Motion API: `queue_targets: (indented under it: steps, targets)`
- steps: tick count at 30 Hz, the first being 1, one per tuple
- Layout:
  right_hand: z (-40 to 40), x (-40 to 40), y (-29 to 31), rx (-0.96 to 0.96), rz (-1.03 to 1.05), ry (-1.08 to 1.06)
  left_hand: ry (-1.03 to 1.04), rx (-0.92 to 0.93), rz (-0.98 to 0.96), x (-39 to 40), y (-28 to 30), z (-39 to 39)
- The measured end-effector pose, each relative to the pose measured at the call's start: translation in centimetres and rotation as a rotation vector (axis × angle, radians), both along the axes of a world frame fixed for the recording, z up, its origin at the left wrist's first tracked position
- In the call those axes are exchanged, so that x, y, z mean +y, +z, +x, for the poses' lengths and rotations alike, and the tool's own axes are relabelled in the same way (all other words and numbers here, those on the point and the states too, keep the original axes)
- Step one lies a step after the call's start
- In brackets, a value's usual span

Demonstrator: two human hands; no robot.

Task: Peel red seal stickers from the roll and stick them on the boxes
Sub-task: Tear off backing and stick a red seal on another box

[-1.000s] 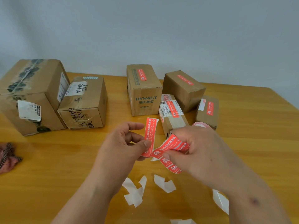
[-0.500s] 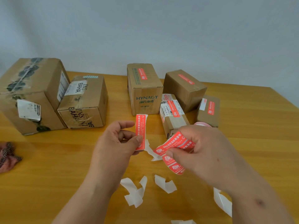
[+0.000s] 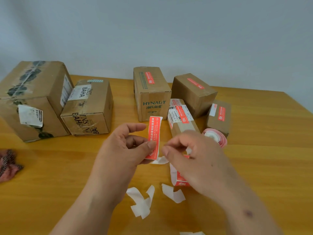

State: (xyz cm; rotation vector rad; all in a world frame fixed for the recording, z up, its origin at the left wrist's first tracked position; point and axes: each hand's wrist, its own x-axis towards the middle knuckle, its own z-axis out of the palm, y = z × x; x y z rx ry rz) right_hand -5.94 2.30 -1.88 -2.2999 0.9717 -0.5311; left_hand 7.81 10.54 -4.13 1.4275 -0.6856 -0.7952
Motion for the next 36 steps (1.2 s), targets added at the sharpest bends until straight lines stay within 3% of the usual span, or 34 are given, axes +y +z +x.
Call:
queue_targets:
  steps: [6,14,18,21,26,30,36]
  targets:
    - [0.1,0.5,0.5,-0.036,0.242,0.101,0.0,0.004,-0.027,0.1,0.4,-0.3]
    - [0.1,0.8,0.9,-0.097,0.273,0.116,0.034,-0.014,-0.043,0.2,0.5,-0.7]
    - [-0.2,0.7,1.0,-0.133,0.283,0.086,0.136,-0.175,0.002,0.6,0.3,-0.7]
    - [-0.3,0.6,1.2,-0.161,0.29,0.068,0.05,-0.286,-0.002,1.1,1.0,-1.0]
    - [-0.2,0.6,1.2,-0.185,0.271,0.042,-0.108,-0.32,0.046,1.6,1.8,-1.4]
    - [-0.1,0.6,1.0,-0.192,0.252,0.036,-0.108,-0.363,0.049,1.7,1.9,-1.2]
    - [-0.1,0.6,1.2,-0.179,0.218,0.044,-0.066,-0.569,0.05,1.9,2.4,-1.2]
